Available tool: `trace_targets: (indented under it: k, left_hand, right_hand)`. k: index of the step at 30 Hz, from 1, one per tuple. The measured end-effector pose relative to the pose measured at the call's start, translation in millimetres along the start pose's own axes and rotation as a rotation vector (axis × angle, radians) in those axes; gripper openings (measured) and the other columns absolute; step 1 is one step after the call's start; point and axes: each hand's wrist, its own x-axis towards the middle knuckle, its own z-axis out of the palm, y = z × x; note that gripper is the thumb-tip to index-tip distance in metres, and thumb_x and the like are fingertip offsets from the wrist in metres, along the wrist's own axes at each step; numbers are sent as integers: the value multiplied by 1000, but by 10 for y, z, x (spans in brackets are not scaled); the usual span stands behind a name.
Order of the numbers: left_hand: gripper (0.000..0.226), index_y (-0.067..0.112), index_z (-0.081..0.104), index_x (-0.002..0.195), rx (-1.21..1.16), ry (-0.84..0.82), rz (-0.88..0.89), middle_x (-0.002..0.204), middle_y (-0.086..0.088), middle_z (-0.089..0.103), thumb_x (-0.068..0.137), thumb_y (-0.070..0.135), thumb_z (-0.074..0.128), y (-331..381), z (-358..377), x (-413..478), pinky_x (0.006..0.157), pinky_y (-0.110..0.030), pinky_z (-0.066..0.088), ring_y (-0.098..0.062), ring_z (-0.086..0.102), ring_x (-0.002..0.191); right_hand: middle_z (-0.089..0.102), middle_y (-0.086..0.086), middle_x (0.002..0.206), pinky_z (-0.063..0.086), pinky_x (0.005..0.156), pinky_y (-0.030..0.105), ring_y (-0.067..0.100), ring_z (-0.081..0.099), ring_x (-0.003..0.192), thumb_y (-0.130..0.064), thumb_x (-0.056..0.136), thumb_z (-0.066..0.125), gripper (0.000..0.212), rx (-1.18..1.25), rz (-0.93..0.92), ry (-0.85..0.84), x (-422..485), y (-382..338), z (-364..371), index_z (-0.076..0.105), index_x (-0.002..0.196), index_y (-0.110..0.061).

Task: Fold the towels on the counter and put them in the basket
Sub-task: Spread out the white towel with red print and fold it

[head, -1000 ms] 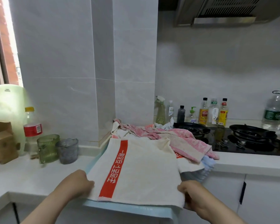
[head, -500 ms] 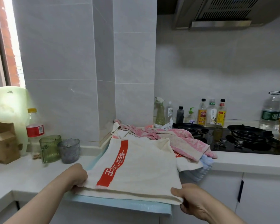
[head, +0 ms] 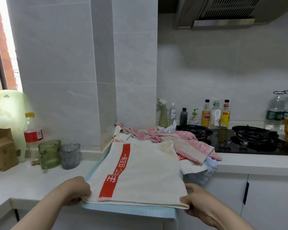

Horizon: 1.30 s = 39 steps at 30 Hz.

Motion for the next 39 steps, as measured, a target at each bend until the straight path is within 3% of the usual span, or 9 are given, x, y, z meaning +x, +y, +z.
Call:
trace_targets:
  k: [7, 9, 12, 15, 18, 22, 26, 31, 39]
  left_hand:
    - [20, 13, 54, 96, -510, 87, 170, 71, -20, 57, 88, -3, 46, -142, 63, -79, 48, -29, 48, -25, 50, 54]
    - [18, 2, 61, 95, -664, 75, 223, 70, -19, 59, 91, -6, 46, -149, 49, -167, 49, -28, 48, -25, 51, 56]
    - [23, -8, 62, 97, -825, -35, 233, 90, -23, 65, 86, -18, 45, -175, -11, -272, 66, -30, 54, -28, 59, 77]
    - [36, 3, 68, 97, -511, 70, 417, 97, -14, 69, 78, -23, 54, -233, -3, -311, 79, -29, 51, -23, 62, 83]
    - [34, 23, 71, 78, -130, 303, 561, 84, 5, 71, 75, -10, 67, -256, -13, -357, 69, -22, 48, -10, 64, 75]
    - [32, 33, 68, 67, 34, 417, 663, 85, 10, 63, 77, 3, 74, -393, -135, -426, 68, -23, 42, -7, 59, 79]
    - [21, 28, 73, 69, 101, 347, 689, 95, 17, 66, 75, 9, 76, -593, -283, -621, 82, -24, 42, -2, 58, 94]
    - [15, 40, 70, 68, 235, 210, 660, 75, 18, 69, 76, 28, 73, -754, -449, -909, 67, -15, 46, 1, 62, 73]
    - [18, 16, 73, 81, 124, 64, 639, 82, 0, 70, 84, 32, 67, -806, -575, -1139, 67, -19, 45, -1, 61, 66]
  right_hand:
    - [62, 9, 108, 55, 66, 26, 21, 61, 76, 22, 83, 51, 29, 25, -327, 25, -119, 3, -35, 63, 98, 1]
    - [55, -13, 120, 53, 69, 19, 13, 66, 89, 21, 80, 60, 30, -152, -466, 39, -148, 29, -33, 68, 95, -4]
    - [58, -8, 118, 51, 80, 14, 8, 64, 102, 21, 77, 55, 46, -468, -605, 67, -190, 44, 12, 69, 92, -20]
    - [61, -10, 97, 47, 79, 11, 1, 59, 94, 6, 75, 67, 44, -746, -728, 142, -210, -2, 38, 64, 75, -38]
    - [63, -9, 81, 42, 68, 13, 2, 57, 80, -4, 78, 69, 31, -750, -739, 205, -216, -65, 31, 64, 67, -33]
    - [66, -11, 69, 43, 65, 22, 2, 53, 63, -6, 80, 69, 25, -668, -718, 200, -309, -140, 5, 67, 66, -27]
    - [65, -10, 67, 42, 62, 16, -2, 52, 62, -11, 82, 68, 17, -707, -676, 143, -496, -195, -22, 69, 71, -24]
    - [62, -9, 66, 40, 60, 14, 0, 49, 62, -11, 77, 66, 12, -764, -598, 28, -794, -265, -11, 70, 73, -21]
    - [64, -2, 72, 47, 62, 20, 7, 57, 65, -3, 77, 61, 14, -718, -370, -193, -1081, -382, -80, 71, 81, -12]
